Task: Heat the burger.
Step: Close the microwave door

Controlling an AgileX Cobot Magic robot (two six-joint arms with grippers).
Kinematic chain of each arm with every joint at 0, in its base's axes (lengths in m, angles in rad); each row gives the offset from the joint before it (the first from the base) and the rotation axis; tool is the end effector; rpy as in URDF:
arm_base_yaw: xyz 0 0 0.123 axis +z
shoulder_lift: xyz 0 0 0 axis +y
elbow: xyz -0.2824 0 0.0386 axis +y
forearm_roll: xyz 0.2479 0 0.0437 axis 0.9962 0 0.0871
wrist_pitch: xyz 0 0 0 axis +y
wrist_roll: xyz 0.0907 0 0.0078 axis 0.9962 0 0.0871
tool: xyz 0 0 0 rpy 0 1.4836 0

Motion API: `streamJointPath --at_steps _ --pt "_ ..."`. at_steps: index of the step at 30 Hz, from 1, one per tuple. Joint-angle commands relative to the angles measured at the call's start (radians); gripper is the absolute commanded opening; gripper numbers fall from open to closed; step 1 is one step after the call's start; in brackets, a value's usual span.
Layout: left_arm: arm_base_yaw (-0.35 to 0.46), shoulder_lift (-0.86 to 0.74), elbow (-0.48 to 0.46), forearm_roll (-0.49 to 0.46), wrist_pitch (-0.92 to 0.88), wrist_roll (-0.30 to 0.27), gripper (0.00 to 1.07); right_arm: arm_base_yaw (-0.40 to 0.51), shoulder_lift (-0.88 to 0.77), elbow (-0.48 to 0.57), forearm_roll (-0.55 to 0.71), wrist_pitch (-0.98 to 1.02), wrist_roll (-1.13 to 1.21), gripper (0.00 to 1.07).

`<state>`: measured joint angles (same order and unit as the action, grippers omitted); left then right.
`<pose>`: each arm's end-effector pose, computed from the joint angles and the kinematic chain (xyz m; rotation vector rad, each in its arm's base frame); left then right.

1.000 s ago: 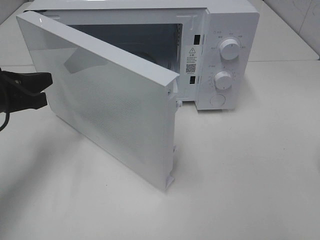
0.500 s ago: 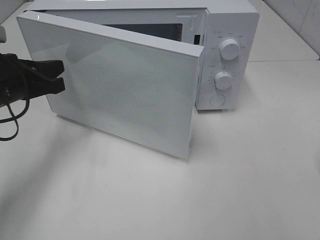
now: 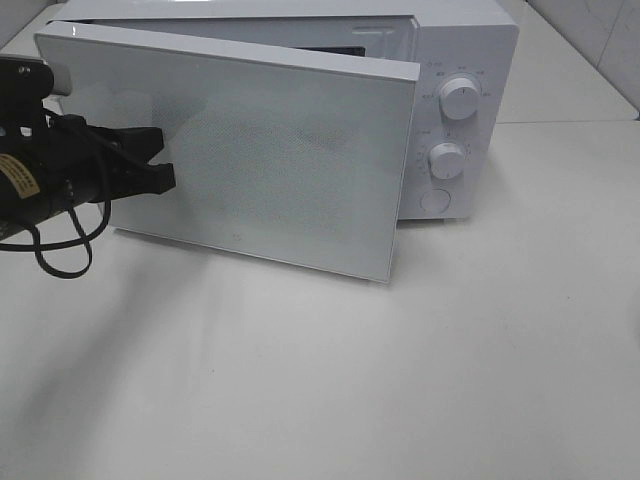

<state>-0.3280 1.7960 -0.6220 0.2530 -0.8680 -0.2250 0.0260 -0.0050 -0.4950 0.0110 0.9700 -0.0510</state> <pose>0.3008 -0.1207 0.1570 0.3806 1.7838 -0.4482 -0.0016 0.0008 0.2833 -0.0751 1.9521 -0.0035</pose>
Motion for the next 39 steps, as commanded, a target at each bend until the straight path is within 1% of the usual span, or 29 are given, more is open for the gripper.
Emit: streamJointPath --at_steps 1,2,3,4,7,8,10,13,15,21,23,25,29,32,34,35,37,38,39 --pt "-0.030 0.003 -0.014 -0.114 -0.011 0.076 0.00 -0.006 -0.025 -0.001 -0.005 -0.008 0.007 0.46" --pt "-0.030 0.005 -0.015 -0.128 -0.013 0.092 0.00 -0.006 -0.025 -0.001 -0.005 -0.008 0.007 0.46" --pt "-0.030 0.005 -0.015 -0.128 -0.013 0.092 0.00 -0.006 -0.025 -0.001 -0.005 -0.008 0.007 0.46" --pt "-0.030 0.018 -0.027 -0.146 -0.011 0.105 0.00 -0.006 -0.025 -0.001 -0.005 -0.008 0.007 0.46" --pt "-0.030 0.042 -0.052 -0.174 -0.012 0.108 0.00 -0.006 -0.025 -0.001 -0.005 -0.008 0.007 0.46" --pt "-0.030 0.042 -0.052 -0.174 -0.012 0.108 0.00 -0.006 -0.025 -0.001 -0.005 -0.008 0.007 0.46" --pt "-0.030 0.066 -0.083 -0.175 -0.012 0.108 0.00 -0.006 -0.025 -0.001 -0.005 -0.008 0.007 0.46" --pt "-0.032 0.068 -0.088 -0.175 -0.013 0.108 0.00 -0.006 -0.025 -0.001 -0.005 -0.008 0.007 0.46" --pt "-0.042 0.069 -0.106 -0.199 -0.012 0.108 0.00 -0.006 -0.025 -0.001 -0.005 -0.008 0.007 0.46" --pt "-0.042 0.071 -0.138 -0.212 -0.009 0.117 0.00 -0.006 -0.025 -0.001 -0.005 -0.008 0.007 0.46" --pt "-0.042 0.094 -0.187 -0.226 -0.011 0.122 0.00 -0.006 -0.025 -0.001 -0.005 -0.008 0.007 0.46" --pt "-0.044 0.102 -0.195 -0.226 -0.009 0.122 0.00 -0.006 -0.025 -0.001 -0.005 -0.008 0.007 0.46" --pt "-0.067 0.138 -0.241 -0.245 -0.011 0.123 0.00 -0.006 -0.025 -0.001 -0.005 -0.008 0.007 0.46" --pt "-0.073 0.146 -0.251 -0.253 -0.011 0.123 0.00 -0.006 -0.025 -0.001 -0.005 -0.008 0.007 0.46" --pt "-0.104 0.186 -0.303 -0.273 -0.008 0.134 0.00 -0.006 -0.025 -0.001 -0.005 -0.008 0.007 0.46" --pt "-0.104 0.186 -0.303 -0.273 -0.008 0.134 0.00 -0.006 -0.025 -0.001 -0.005 -0.008 0.007 0.46" --pt "-0.131 0.212 -0.349 -0.285 -0.005 0.152 0.00 -0.006 -0.025 -0.001 -0.005 -0.008 0.007 0.46" --pt "-0.131 0.212 -0.349 -0.285 -0.005 0.152 0.00 -0.006 -0.025 -0.001 -0.005 -0.008 0.007 0.46" --pt "-0.148 0.226 -0.382 -0.295 0.011 0.160 0.00 -0.006 -0.025 -0.001 -0.005 -0.008 0.007 0.46"
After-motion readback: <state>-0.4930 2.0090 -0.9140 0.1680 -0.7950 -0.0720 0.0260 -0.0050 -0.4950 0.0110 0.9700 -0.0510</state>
